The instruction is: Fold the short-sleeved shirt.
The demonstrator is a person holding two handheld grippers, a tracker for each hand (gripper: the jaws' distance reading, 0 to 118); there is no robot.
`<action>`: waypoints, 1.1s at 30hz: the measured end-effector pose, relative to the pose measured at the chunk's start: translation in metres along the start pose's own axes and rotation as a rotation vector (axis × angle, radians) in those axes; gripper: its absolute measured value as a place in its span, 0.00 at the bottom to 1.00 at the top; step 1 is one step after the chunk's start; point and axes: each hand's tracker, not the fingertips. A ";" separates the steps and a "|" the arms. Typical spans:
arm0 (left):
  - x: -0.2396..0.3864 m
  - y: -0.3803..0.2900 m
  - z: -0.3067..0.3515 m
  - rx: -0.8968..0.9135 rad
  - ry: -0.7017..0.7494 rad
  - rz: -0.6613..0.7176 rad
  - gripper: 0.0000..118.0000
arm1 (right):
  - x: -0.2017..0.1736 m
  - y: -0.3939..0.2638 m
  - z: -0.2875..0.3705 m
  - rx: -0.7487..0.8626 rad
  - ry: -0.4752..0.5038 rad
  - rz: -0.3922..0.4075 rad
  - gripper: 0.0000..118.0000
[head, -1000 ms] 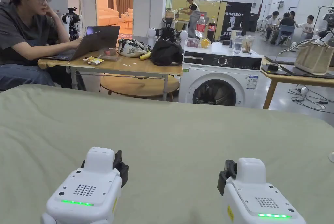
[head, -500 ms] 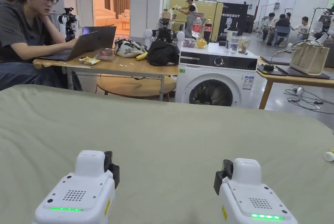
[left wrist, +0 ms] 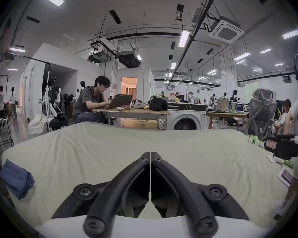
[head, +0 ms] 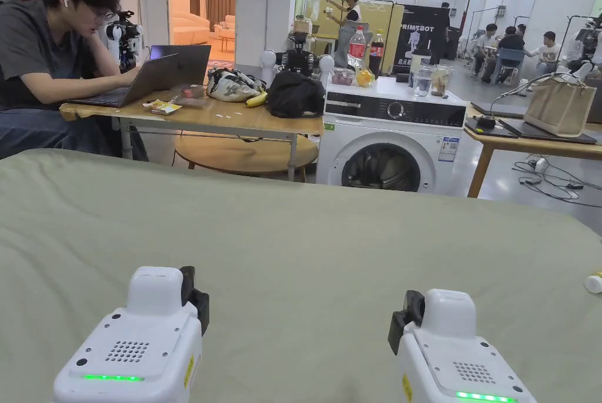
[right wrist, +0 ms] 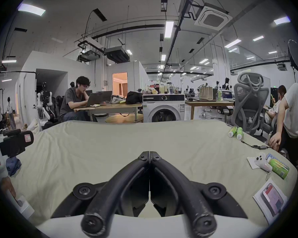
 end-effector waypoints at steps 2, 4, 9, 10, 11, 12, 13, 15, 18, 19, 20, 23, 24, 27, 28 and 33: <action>0.001 0.001 0.000 0.003 0.007 -0.002 0.00 | 0.000 0.000 0.000 0.002 0.000 0.004 0.00; -0.001 0.003 0.001 0.004 0.010 0.003 0.00 | -0.001 -0.001 0.001 0.002 0.002 0.005 0.00; -0.005 0.004 0.003 0.006 0.015 -0.007 0.00 | -0.002 -0.004 0.000 0.001 0.001 0.009 0.00; -0.005 0.004 0.003 0.006 0.018 -0.014 0.00 | -0.002 -0.005 0.000 0.000 0.003 0.008 0.00; -0.006 0.004 0.003 0.005 0.021 -0.015 0.00 | -0.003 -0.005 0.000 0.000 0.005 0.008 0.00; -0.007 0.004 0.004 0.006 0.021 -0.015 0.00 | -0.004 -0.006 -0.001 0.000 0.005 0.010 0.00; -0.007 0.004 0.004 0.006 0.020 -0.015 0.00 | -0.005 -0.007 -0.001 0.000 0.006 0.012 0.00; -0.008 0.004 0.004 0.003 0.024 -0.020 0.00 | -0.007 -0.008 -0.002 0.000 0.004 0.015 0.00; -0.009 0.003 0.005 -0.003 0.032 -0.025 0.00 | -0.008 -0.008 -0.002 0.006 0.001 0.015 0.00; -0.009 0.003 0.005 -0.008 0.037 -0.029 0.00 | -0.008 -0.009 -0.002 0.008 -0.008 0.018 0.00; -0.009 0.003 0.005 -0.014 0.044 -0.035 0.00 | -0.009 -0.009 -0.002 0.011 -0.009 0.020 0.03; -0.010 0.002 0.001 -0.042 0.064 -0.051 0.18 | -0.007 -0.009 -0.002 0.010 -0.012 0.023 0.34; -0.011 0.002 0.000 -0.052 0.074 -0.050 0.28 | -0.006 -0.009 -0.002 0.008 -0.007 0.020 0.51; -0.017 0.000 -0.001 -0.077 0.063 0.009 0.51 | -0.002 -0.008 -0.003 -0.005 0.000 0.003 0.60; -0.019 0.000 -0.001 -0.080 0.053 0.037 0.57 | -0.001 -0.008 -0.004 -0.005 -0.004 0.002 0.62; -0.024 -0.001 -0.002 -0.075 0.047 0.083 0.61 | 0.004 -0.007 -0.004 -0.011 -0.005 -0.009 0.71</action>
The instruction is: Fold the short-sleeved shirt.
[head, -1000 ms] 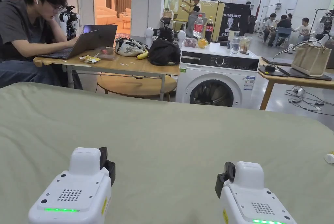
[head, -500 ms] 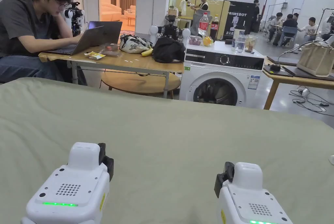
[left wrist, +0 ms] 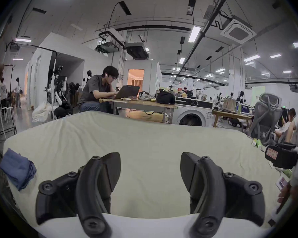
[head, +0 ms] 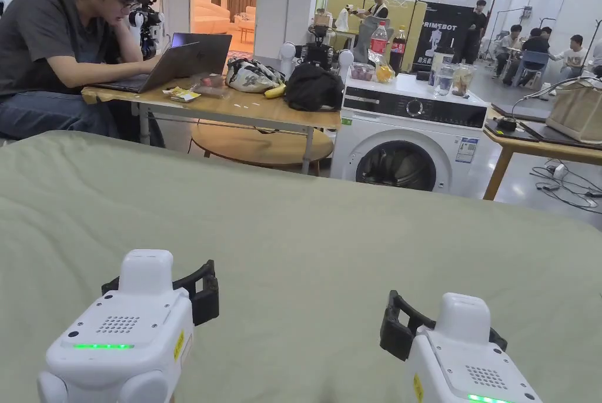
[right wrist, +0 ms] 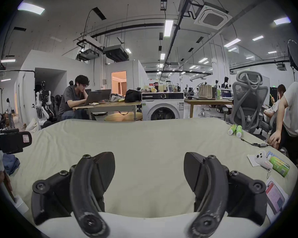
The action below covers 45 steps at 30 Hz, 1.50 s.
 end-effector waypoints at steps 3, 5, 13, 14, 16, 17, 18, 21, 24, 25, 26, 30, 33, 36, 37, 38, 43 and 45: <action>0.001 0.001 0.000 0.010 -0.015 -0.025 0.63 | 0.000 0.000 0.001 0.019 -0.035 0.013 0.71; 0.001 0.002 0.000 0.005 -0.029 -0.034 0.71 | 0.000 0.001 0.002 0.039 -0.050 0.027 0.71; -0.002 0.000 0.000 -0.004 -0.038 -0.007 0.75 | 0.002 0.004 0.002 0.067 -0.088 0.069 0.71; -0.003 -0.001 0.000 -0.003 -0.038 -0.007 0.75 | 0.003 0.004 0.002 0.072 -0.084 0.067 0.71; -0.004 -0.001 0.000 -0.002 -0.042 -0.004 0.76 | 0.006 0.004 0.003 0.073 -0.060 0.041 0.71; -0.005 -0.002 0.000 0.003 -0.047 0.003 0.76 | 0.007 0.005 0.002 0.066 -0.055 0.027 0.71; -0.006 -0.003 0.000 0.013 -0.056 0.008 0.76 | 0.007 0.004 0.002 0.061 -0.051 0.018 0.71; -0.004 -0.003 -0.001 0.023 -0.057 -0.017 0.76 | 0.007 0.004 -0.001 0.040 -0.053 -0.019 0.71; -0.001 -0.004 -0.001 0.019 -0.046 -0.061 0.76 | 0.006 0.004 -0.005 0.021 -0.077 -0.013 0.71; 0.000 -0.004 -0.001 0.021 -0.043 -0.067 0.76 | 0.005 0.004 -0.005 0.018 -0.094 -0.005 0.71; 0.000 -0.005 0.000 0.021 -0.040 -0.069 0.76 | 0.003 0.003 -0.006 0.019 -0.122 0.007 0.71; -0.001 -0.005 -0.001 0.009 -0.037 -0.044 0.76 | 0.000 0.002 -0.006 0.018 -0.130 0.013 0.71; -0.002 -0.005 0.000 -0.011 -0.021 -0.027 0.76 | -0.002 0.003 -0.005 0.010 -0.106 -0.007 0.71; 0.000 -0.007 0.001 -0.008 -0.020 -0.047 0.76 | -0.008 0.004 -0.005 -0.008 -0.125 -0.021 0.71; 0.001 -0.007 0.001 -0.006 -0.021 -0.055 0.76 | -0.008 0.004 -0.006 -0.012 -0.130 -0.024 0.71; 0.002 -0.007 0.002 -0.004 -0.023 -0.067 0.76 | -0.008 0.003 -0.007 -0.015 -0.132 -0.028 0.71; 0.005 -0.004 0.003 -0.016 -0.038 -0.111 0.76 | -0.007 0.003 -0.009 -0.047 -0.126 -0.063 0.71; 0.006 -0.002 0.003 -0.014 -0.040 -0.119 0.76 | -0.006 0.003 -0.010 -0.064 -0.124 -0.073 0.71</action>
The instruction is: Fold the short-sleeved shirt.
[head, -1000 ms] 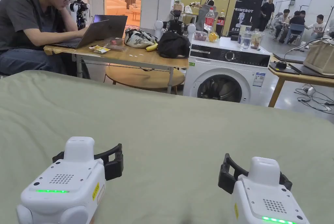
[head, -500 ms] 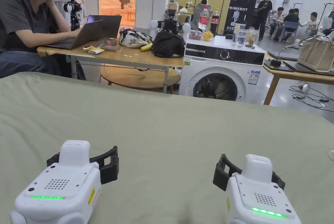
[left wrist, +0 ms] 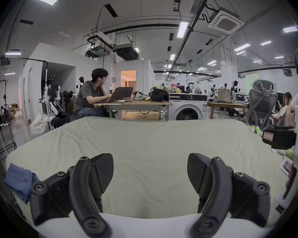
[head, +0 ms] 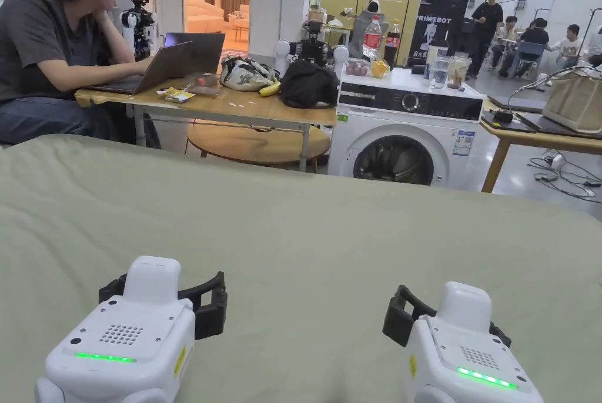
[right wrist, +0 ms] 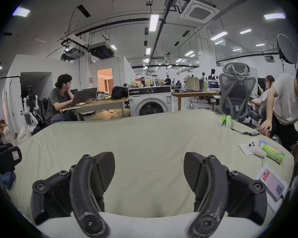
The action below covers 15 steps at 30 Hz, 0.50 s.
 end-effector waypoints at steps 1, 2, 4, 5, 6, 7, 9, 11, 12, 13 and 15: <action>0.000 0.000 0.000 0.001 0.002 -0.002 0.76 | 0.000 0.000 0.000 -0.004 0.000 -0.002 0.71; 0.000 0.001 0.000 0.001 0.005 -0.005 0.76 | 0.000 0.000 -0.001 -0.006 -0.001 -0.001 0.71; 0.001 0.003 0.000 0.005 0.009 -0.010 0.76 | -0.001 0.000 -0.001 -0.005 -0.008 0.007 0.71; 0.001 0.003 0.001 0.011 0.013 -0.011 0.76 | -0.003 0.001 0.000 -0.001 -0.019 0.012 0.71; 0.001 0.004 0.001 0.014 0.017 -0.011 0.76 | -0.005 0.002 0.000 0.001 -0.030 0.016 0.71; 0.001 0.005 0.001 0.016 0.019 -0.010 0.76 | -0.006 0.002 0.000 0.002 -0.038 0.020 0.71; 0.001 0.006 0.002 0.019 0.038 -0.010 0.76 | -0.008 0.003 0.001 0.006 -0.042 0.035 0.71; 0.001 0.006 0.004 0.031 0.048 -0.009 0.76 | -0.008 0.003 0.001 0.012 -0.036 0.043 0.71; 0.001 0.007 0.004 0.035 0.051 -0.011 0.76 | -0.008 0.003 0.001 0.013 -0.030 0.046 0.71; 0.001 0.007 0.004 0.036 0.054 -0.015 0.76 | -0.008 0.003 0.001 0.014 -0.026 0.045 0.71; 0.001 0.010 0.003 0.029 0.059 -0.023 0.76 | -0.007 0.004 0.001 0.013 -0.025 0.041 0.71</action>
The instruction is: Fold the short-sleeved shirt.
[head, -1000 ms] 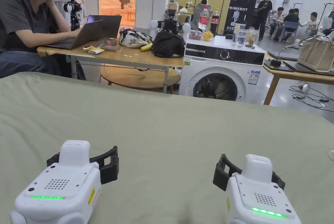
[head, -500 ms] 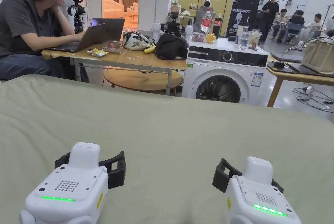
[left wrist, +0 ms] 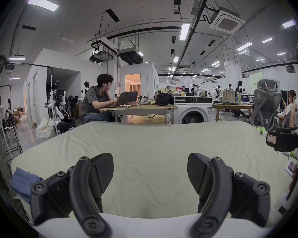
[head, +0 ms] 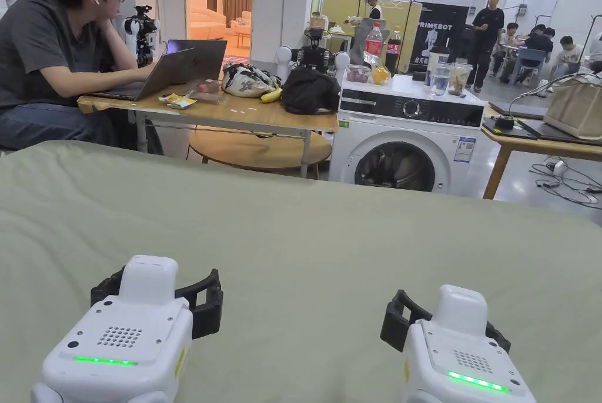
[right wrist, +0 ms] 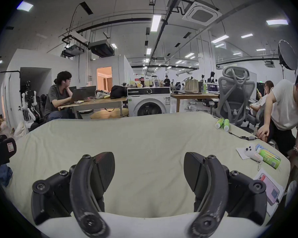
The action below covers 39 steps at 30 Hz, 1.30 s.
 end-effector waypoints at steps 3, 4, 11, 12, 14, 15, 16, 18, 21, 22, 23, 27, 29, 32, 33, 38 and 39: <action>-0.002 0.003 -0.001 0.006 -0.008 -0.001 0.76 | 0.003 0.002 -0.001 0.000 -0.004 -0.012 0.71; -0.003 0.004 -0.001 0.007 -0.010 0.003 0.76 | 0.004 0.003 -0.001 0.000 -0.005 -0.015 0.71; -0.004 0.007 -0.007 0.003 -0.033 0.030 0.76 | 0.004 0.003 -0.002 0.001 0.002 0.001 0.71; -0.003 0.008 -0.008 0.002 -0.034 0.029 0.76 | 0.002 0.002 -0.003 0.003 -0.002 0.008 0.71; -0.002 0.008 -0.009 0.004 -0.039 0.017 0.76 | 0.001 0.000 -0.004 0.007 -0.008 0.025 0.71; -0.001 0.008 -0.010 0.005 -0.039 0.010 0.76 | 0.001 -0.001 -0.004 0.011 -0.010 0.028 0.71; 0.000 0.008 -0.010 0.006 -0.039 0.004 0.76 | 0.000 -0.001 -0.004 0.015 -0.012 0.031 0.71; 0.000 0.007 -0.011 0.012 -0.036 -0.011 0.76 | 0.000 -0.001 -0.002 0.021 -0.023 0.035 0.71; 0.000 0.006 -0.013 0.006 -0.035 -0.018 0.76 | 0.003 -0.001 -0.005 -0.003 -0.013 0.025 0.71; -0.001 0.006 -0.013 0.001 -0.036 -0.014 0.76 | 0.004 0.000 -0.007 -0.030 -0.013 0.017 0.71; -0.002 0.006 -0.013 -0.004 -0.041 -0.007 0.76 | 0.006 0.000 -0.008 -0.043 -0.003 0.006 0.71; -0.008 0.003 -0.016 -0.013 -0.049 0.020 0.76 | 0.008 0.000 -0.012 -0.066 -0.012 -0.013 0.71; -0.009 0.003 -0.016 -0.011 -0.042 0.026 0.76 | 0.011 -0.001 -0.013 -0.076 0.010 -0.027 0.71; -0.012 0.003 -0.016 -0.010 -0.042 0.032 0.76 | 0.009 -0.005 -0.016 -0.081 0.003 -0.005 0.71; -0.012 0.003 -0.016 -0.009 -0.044 0.035 0.76 | 0.008 -0.006 -0.018 -0.085 -0.002 0.019 0.71; -0.012 0.000 -0.017 -0.015 -0.044 0.026 0.76 | 0.007 -0.007 -0.022 -0.130 0.021 0.020 0.71; -0.012 -0.001 -0.017 -0.016 -0.045 0.021 0.76 | 0.008 -0.008 -0.023 -0.128 0.032 0.010 0.71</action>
